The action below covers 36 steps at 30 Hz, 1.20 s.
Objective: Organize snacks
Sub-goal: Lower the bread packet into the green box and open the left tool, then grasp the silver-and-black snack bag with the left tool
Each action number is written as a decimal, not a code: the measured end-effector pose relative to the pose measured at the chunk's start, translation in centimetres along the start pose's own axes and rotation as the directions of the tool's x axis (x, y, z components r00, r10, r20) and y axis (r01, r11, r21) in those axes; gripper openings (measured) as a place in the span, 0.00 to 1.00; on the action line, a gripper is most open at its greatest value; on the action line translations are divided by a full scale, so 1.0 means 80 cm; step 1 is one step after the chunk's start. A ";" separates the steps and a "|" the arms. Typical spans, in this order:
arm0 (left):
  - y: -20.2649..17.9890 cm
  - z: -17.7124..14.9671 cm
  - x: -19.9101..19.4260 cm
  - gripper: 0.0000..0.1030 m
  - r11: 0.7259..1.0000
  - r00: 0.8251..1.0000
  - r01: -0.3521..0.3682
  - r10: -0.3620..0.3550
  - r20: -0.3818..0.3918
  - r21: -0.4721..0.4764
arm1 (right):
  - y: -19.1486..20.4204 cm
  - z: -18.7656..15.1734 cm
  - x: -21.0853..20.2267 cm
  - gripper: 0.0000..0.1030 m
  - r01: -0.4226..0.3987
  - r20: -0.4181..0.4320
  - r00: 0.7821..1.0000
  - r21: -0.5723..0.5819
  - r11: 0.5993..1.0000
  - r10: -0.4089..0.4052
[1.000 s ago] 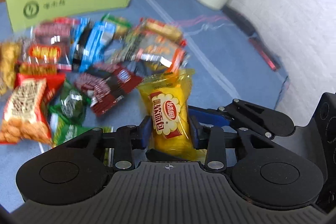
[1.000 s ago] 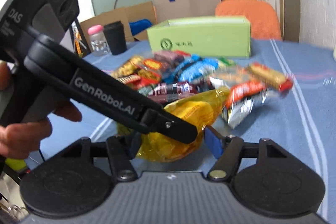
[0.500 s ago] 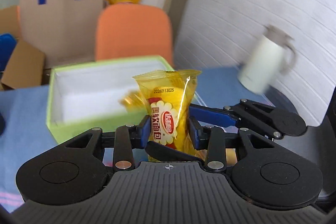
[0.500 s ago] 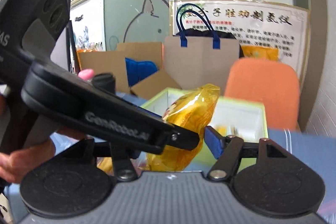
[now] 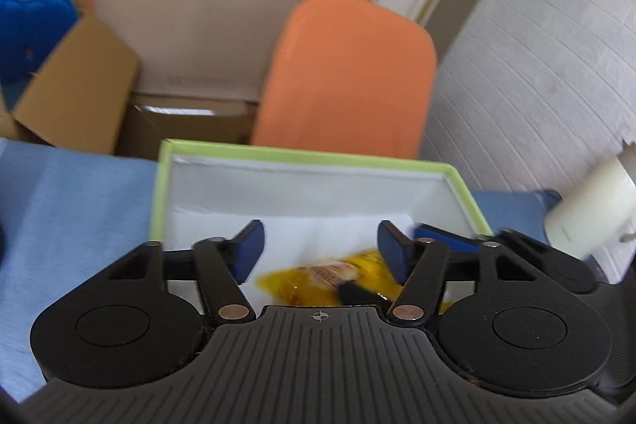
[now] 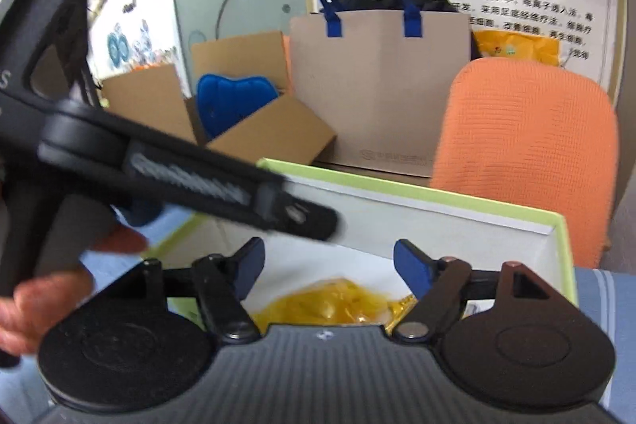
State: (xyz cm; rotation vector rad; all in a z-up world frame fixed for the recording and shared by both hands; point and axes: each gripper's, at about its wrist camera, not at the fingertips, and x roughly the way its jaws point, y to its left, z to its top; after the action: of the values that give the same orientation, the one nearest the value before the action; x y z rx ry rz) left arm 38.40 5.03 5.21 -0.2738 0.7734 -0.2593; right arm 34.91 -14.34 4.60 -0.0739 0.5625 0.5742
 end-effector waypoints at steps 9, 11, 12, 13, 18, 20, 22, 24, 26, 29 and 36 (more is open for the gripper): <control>0.003 -0.054 -0.084 0.62 1.000 0.996 0.009 -0.010 0.085 0.015 | 0.011 -0.033 -0.099 0.90 0.048 0.128 0.990 0.036 0.998 -0.052; -0.002 -0.075 -0.102 0.62 0.999 0.996 0.035 -0.036 0.077 0.017 | 0.022 -0.049 -0.130 0.90 0.041 0.143 0.989 0.040 0.998 -0.047; -0.005 -0.087 -0.110 0.62 0.999 0.997 0.037 -0.038 0.073 0.020 | 0.027 -0.059 -0.145 0.90 0.035 0.147 0.988 0.039 0.999 -0.041; -0.011 -0.100 -0.119 0.62 0.999 0.997 0.037 -0.039 0.068 0.025 | 0.034 -0.070 -0.160 0.90 0.034 0.150 0.988 0.037 0.999 -0.040; -0.038 -0.169 -0.153 0.62 0.995 0.995 0.091 -0.092 0.036 0.031 | 0.061 -0.138 -0.220 0.90 0.088 0.120 0.989 0.037 0.995 -0.092; -0.053 -0.195 -0.157 0.62 0.992 0.992 0.128 -0.128 0.007 0.020 | 0.065 -0.168 -0.234 0.90 0.148 0.087 0.985 0.050 0.988 -0.151; -0.072 -0.216 -0.155 0.62 0.986 0.986 0.166 -0.166 -0.027 0.018 | 0.064 -0.194 -0.242 0.90 0.183 0.049 0.981 0.078 0.980 -0.187; -0.091 -0.237 -0.150 0.62 0.982 0.981 0.186 -0.185 -0.060 0.016 | 0.061 -0.215 -0.251 0.90 0.191 0.022 0.981 0.106 0.976 -0.194; -0.109 -0.256 -0.143 0.62 0.980 0.976 0.199 -0.199 -0.089 -0.001 | 0.060 -0.231 -0.262 0.90 0.198 0.017 0.979 0.129 0.972 -0.201; -0.130 -0.274 -0.131 0.62 0.970 0.961 0.238 -0.241 -0.132 -0.038 | 0.055 -0.243 -0.270 0.90 0.215 0.016 0.976 0.141 0.966 -0.219; -0.152 -0.273 -0.096 0.68 0.983 0.966 0.174 -0.182 -0.185 -0.060 | 0.044 -0.245 -0.251 0.90 0.171 0.012 0.985 0.066 0.983 -0.172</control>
State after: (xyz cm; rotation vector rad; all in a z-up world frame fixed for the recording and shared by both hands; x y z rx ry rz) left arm 15.92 -7.01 -0.63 -0.3643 0.9455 -0.4432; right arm 9.65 -25.62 -1.18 -0.0556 0.5510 0.3887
